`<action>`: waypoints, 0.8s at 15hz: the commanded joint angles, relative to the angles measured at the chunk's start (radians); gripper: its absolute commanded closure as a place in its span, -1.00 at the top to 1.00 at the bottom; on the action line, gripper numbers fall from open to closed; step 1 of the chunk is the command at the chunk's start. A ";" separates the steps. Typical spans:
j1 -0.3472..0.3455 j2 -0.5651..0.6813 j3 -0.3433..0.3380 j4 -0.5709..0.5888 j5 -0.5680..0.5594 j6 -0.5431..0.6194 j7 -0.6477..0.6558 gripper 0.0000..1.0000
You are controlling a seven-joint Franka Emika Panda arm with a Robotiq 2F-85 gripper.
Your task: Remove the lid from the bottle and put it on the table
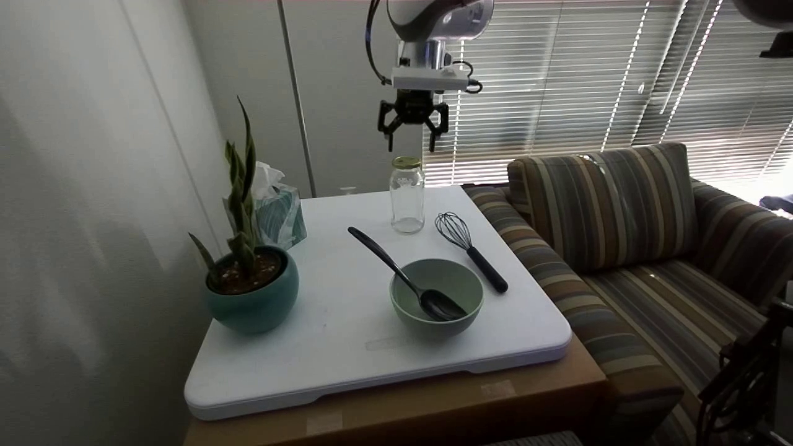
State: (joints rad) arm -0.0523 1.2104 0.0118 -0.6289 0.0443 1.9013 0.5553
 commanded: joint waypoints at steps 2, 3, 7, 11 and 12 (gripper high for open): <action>-0.010 0.031 0.024 0.020 0.016 0.000 -0.019 1.00; -0.010 0.033 0.026 0.022 0.016 0.000 -0.019 1.00; -0.007 0.036 0.029 0.028 0.012 0.001 -0.020 1.00; -0.006 0.039 0.031 0.028 0.009 -0.003 -0.027 1.00; -0.005 0.041 0.032 0.027 0.008 -0.005 -0.029 0.99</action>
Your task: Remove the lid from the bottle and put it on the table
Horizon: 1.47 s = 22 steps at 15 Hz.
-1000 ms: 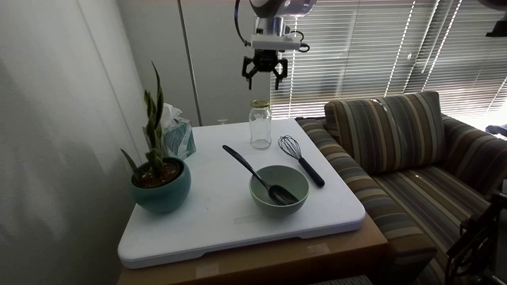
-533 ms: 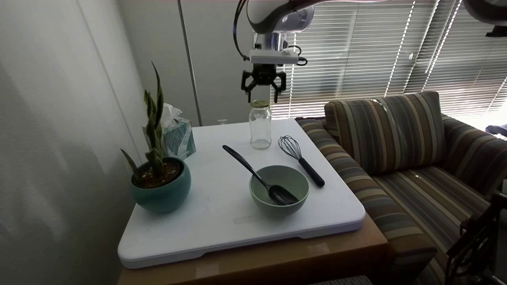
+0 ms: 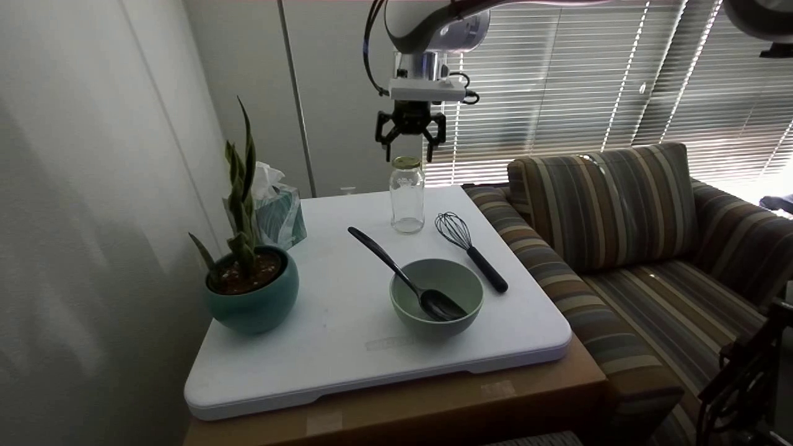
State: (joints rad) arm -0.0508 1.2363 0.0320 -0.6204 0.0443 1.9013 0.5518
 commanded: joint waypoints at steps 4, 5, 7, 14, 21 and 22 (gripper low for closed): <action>-0.004 0.022 0.005 0.018 0.000 -0.013 -0.031 0.92; -0.003 0.023 0.005 0.018 0.000 -0.013 -0.032 0.81; -0.002 0.023 0.004 0.020 -0.001 -0.008 -0.032 0.31; 0.010 0.004 0.000 0.003 -0.015 -0.019 -0.072 -0.06; 0.029 -0.035 0.001 -0.022 -0.013 -0.051 -0.128 -0.06; 0.029 -0.039 0.002 -0.022 -0.013 -0.052 -0.134 -0.06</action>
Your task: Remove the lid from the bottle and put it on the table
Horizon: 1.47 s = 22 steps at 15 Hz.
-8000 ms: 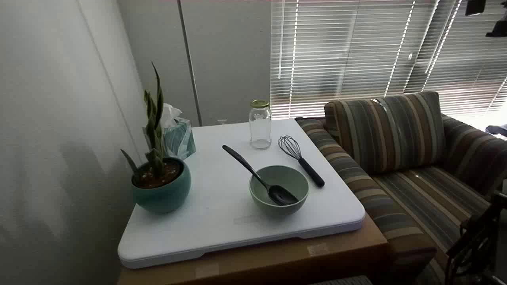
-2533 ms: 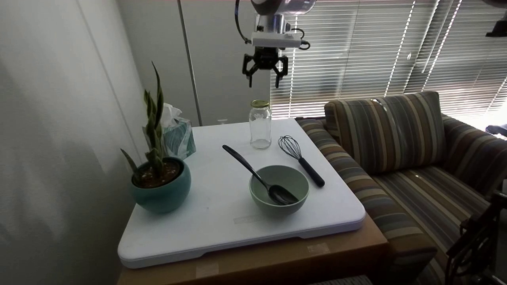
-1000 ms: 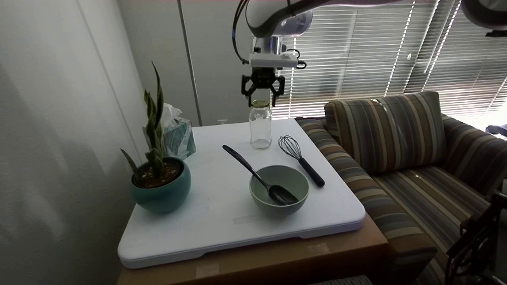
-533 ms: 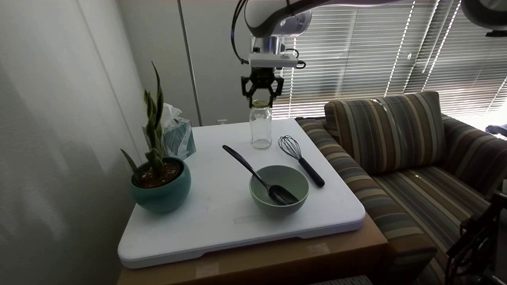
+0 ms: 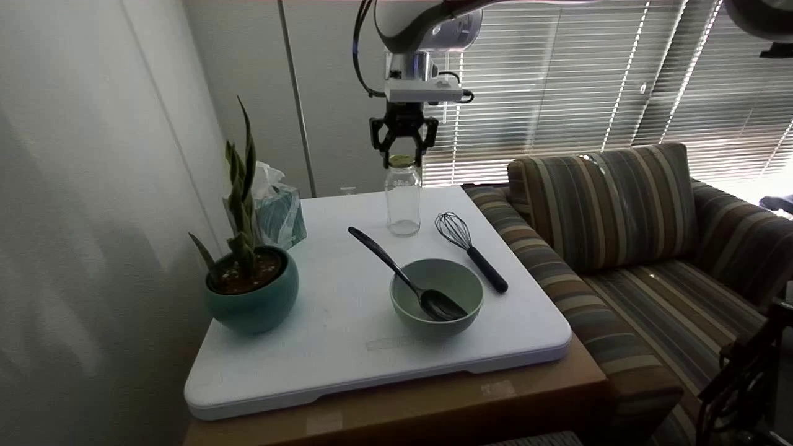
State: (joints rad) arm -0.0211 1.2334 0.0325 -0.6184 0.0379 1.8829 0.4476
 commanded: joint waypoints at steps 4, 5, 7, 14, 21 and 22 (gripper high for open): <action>0.005 -0.060 0.007 -0.030 -0.001 -0.049 -0.044 -0.06; 0.009 -0.067 0.014 -0.036 0.004 -0.056 -0.056 -0.06; 0.022 -0.075 0.023 -0.046 0.004 -0.076 -0.085 -0.06; 0.075 -0.031 0.041 -0.091 -0.009 -0.133 -0.103 -0.06; 0.128 0.101 0.013 -0.114 -0.083 0.014 -0.089 -0.06; 0.135 0.116 0.012 -0.111 -0.089 0.037 -0.078 -0.06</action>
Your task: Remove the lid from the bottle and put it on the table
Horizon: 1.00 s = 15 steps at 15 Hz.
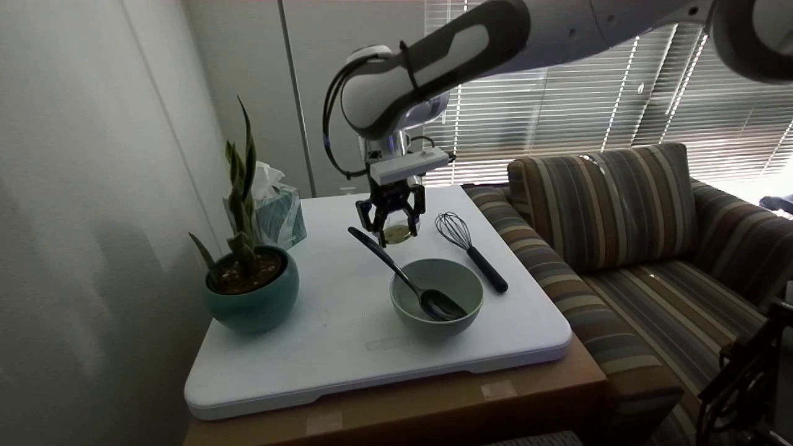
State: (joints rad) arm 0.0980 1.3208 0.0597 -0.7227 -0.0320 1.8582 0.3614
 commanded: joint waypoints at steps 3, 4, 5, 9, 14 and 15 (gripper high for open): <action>0.043 0.069 -0.038 0.008 -0.046 0.164 0.080 -0.06; 0.041 0.083 -0.030 0.013 -0.033 0.215 0.109 -0.06; 0.048 0.088 -0.041 0.015 -0.041 0.244 0.135 -0.06; 0.053 0.098 -0.048 0.010 -0.037 0.313 0.228 -0.06; 0.054 0.086 -0.057 0.008 -0.040 0.304 0.293 0.90; 0.056 0.077 -0.061 0.005 -0.043 0.289 0.305 0.97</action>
State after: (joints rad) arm 0.1477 1.4093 0.0183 -0.7197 -0.0678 2.1646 0.6282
